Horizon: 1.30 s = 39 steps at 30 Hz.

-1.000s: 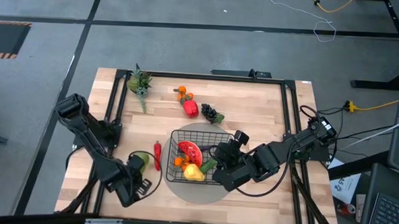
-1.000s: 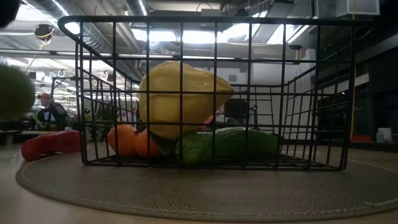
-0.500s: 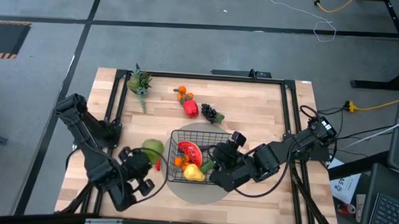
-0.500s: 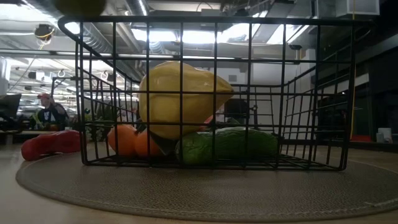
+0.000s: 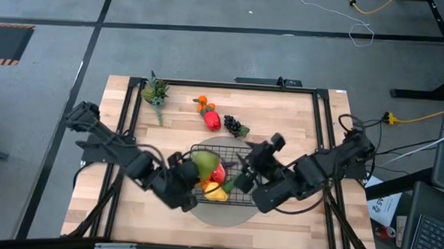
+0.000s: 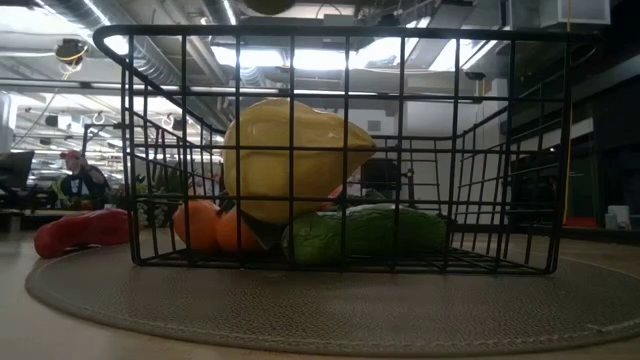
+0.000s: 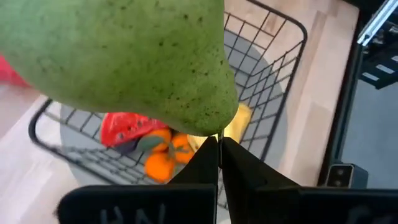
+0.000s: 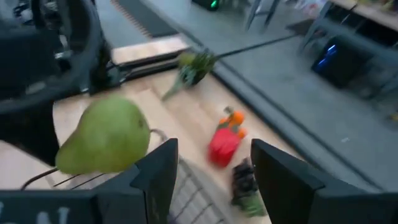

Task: Build produce basket
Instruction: Put the green pear into the black wire basket, then put the red chili pepper into the black wire basket

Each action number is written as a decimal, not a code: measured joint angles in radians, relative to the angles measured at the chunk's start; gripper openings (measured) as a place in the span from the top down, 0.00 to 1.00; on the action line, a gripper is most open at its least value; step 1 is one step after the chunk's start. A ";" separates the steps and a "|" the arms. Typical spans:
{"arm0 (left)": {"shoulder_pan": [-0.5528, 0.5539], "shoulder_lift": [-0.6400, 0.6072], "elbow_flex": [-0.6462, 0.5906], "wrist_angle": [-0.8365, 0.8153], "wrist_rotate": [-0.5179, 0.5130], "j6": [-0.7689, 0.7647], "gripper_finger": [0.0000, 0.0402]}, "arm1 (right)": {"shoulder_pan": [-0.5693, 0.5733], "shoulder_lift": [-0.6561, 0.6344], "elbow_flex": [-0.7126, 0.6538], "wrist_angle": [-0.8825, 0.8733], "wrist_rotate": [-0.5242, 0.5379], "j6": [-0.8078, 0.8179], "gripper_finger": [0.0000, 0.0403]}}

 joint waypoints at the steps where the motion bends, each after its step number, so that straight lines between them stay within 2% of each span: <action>1: 0.015 0.000 0.000 0.007 0.012 0.021 1.00 | 0.005 0.000 0.028 -0.043 0.023 0.005 0.49; 7: 0.080 0.000 0.000 0.027 0.143 0.113 1.00 | 0.042 -0.001 0.175 -0.265 0.157 0.058 0.49; 11: 0.111 0.000 0.000 0.095 0.201 0.197 1.00 | 0.062 -0.002 0.235 -0.294 0.211 0.032 0.49; 16: 0.138 0.001 0.000 0.146 0.307 0.310 1.00 | 0.070 -0.001 0.252 -0.294 0.228 -0.020 0.49; 23: 0.194 0.099 0.001 0.193 0.415 0.399 1.00 | 0.070 0.000 0.252 -0.293 0.223 -0.020 0.49; 28: 0.208 0.159 0.000 0.237 0.445 0.365 0.96 | 0.070 0.000 0.252 -0.294 0.193 -0.021 0.49; 35: 0.208 0.144 0.000 0.238 0.442 0.297 0.82 | 0.070 0.000 0.252 -0.294 0.153 -0.023 0.49; 39: 0.208 0.101 0.001 0.181 0.415 0.252 0.76 | 0.072 0.000 0.251 -0.293 0.139 -0.024 0.49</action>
